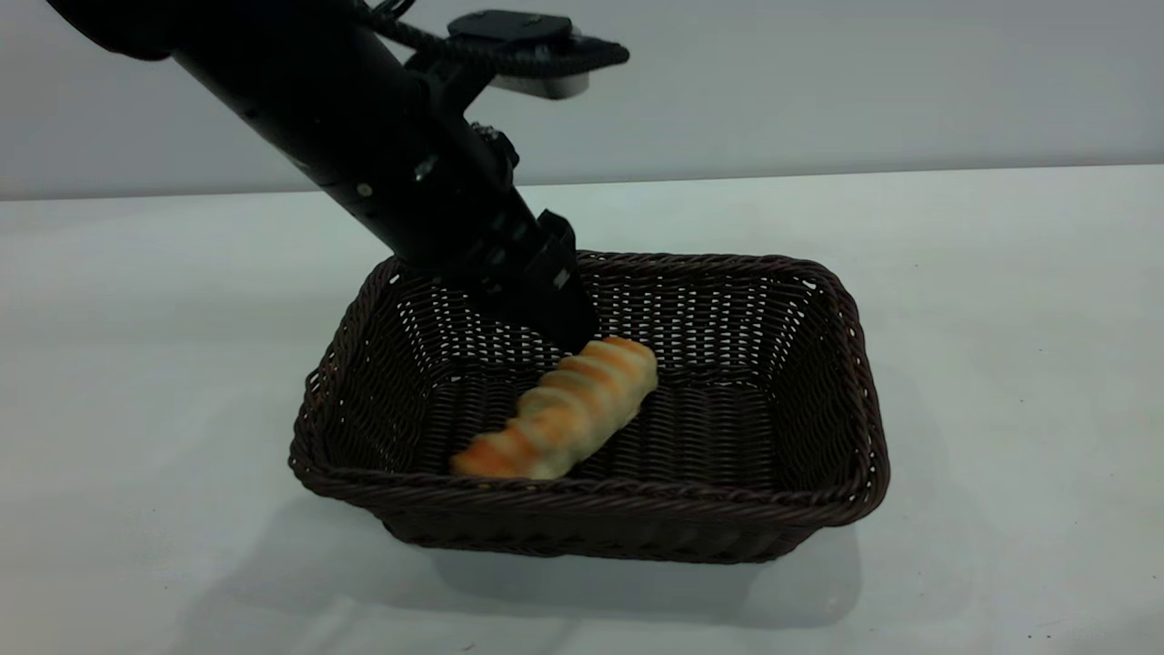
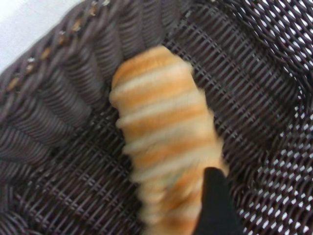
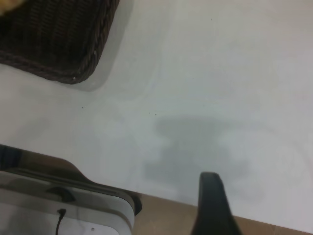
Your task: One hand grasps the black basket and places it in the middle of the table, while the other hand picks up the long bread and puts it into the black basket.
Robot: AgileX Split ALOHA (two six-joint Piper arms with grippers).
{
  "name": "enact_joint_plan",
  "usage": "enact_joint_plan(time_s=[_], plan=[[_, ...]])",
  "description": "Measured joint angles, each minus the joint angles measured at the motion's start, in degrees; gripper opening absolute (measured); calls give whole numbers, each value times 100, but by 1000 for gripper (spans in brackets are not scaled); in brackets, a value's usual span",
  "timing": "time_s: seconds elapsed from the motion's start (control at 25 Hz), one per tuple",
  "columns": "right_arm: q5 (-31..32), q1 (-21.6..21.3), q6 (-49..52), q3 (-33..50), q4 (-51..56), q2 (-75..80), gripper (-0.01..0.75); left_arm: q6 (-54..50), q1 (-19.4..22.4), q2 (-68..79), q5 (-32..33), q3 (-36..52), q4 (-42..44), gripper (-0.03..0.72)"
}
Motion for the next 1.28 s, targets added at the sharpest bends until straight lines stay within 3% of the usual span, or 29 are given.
enact_joint_plan(time_s=[0.16,0.32,0.56,0.72,0.88,1.04,1.28], plan=[[0,0,0,0,0,0,500,-366,154,-479,-75,0,25,582],[0,0,0,0,0,0,500,-930,583,-1287,107,0,466,584],[0,0,17,0,51,0,498,-2274,1511,-2474,1169,0,1950,584],[0,0,22,0,178,-21,498,-3253,1913,-3190,2091,0,3076,585],[0,0,22,95,205,-215,498,-3818,2011,-3832,3016,0,3879,585],[0,0,22,437,166,-626,498,-4077,2011,-4351,3776,13,4036,585],[0,0,-25,987,88,-1476,498,-4157,2011,-5065,4098,581,4051,585]])
